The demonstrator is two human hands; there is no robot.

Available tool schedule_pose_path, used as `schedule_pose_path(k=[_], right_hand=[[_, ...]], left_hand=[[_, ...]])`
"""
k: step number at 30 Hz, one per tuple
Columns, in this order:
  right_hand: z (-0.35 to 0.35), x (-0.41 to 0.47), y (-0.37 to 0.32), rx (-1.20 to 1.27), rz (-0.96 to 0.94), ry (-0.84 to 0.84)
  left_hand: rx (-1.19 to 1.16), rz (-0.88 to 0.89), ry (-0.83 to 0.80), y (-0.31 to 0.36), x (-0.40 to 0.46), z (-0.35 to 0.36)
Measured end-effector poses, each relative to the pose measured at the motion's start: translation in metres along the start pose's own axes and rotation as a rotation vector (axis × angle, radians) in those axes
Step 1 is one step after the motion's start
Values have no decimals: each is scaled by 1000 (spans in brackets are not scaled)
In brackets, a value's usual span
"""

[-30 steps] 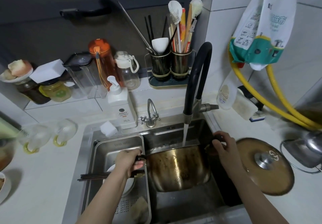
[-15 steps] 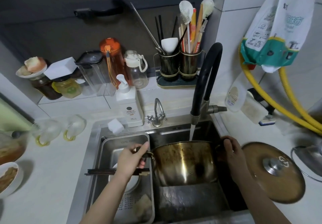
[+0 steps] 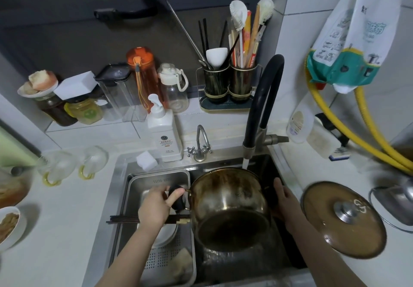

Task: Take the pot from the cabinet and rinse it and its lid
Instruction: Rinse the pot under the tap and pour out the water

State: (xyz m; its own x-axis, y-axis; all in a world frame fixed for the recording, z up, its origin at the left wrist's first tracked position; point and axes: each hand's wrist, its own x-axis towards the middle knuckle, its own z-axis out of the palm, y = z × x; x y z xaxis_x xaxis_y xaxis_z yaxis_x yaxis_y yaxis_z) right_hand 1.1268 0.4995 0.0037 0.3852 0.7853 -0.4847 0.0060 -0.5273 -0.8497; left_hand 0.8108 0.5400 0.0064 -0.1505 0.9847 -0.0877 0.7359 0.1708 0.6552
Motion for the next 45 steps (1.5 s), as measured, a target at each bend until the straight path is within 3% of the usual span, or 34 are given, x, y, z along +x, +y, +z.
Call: schedule_pose_path(k=[5, 10, 14, 17, 23, 30, 36, 40, 45], right_hand=[[5, 0, -8, -35, 94, -14], [-4, 28, 10, -99, 205, -84], [-20, 75, 56, 54, 325, -153], [-19, 67, 52, 206, 369, -201], [4, 50, 22, 319, 298, -289], [23, 44, -2, 26, 131, -405], [43, 33, -8, -255, -74, -280], [40, 33, -10, -364, -211, -118], [36, 24, -17, -453, -347, -84]], left_hand=[[-104, -13, 53, -2, 3, 15], [-348, -160, -57, 21, 8, 22], [-434, -86, -107, 30, 17, 23], [-580, -55, -165, 39, 15, 17], [-614, 30, -193, 51, 12, 10], [-291, 124, -206, 65, 6, 38], [-207, 40, -150, 93, -4, 58], [-199, 7, -186, 116, -3, 65], [-231, -7, -273, 149, -2, 79]])
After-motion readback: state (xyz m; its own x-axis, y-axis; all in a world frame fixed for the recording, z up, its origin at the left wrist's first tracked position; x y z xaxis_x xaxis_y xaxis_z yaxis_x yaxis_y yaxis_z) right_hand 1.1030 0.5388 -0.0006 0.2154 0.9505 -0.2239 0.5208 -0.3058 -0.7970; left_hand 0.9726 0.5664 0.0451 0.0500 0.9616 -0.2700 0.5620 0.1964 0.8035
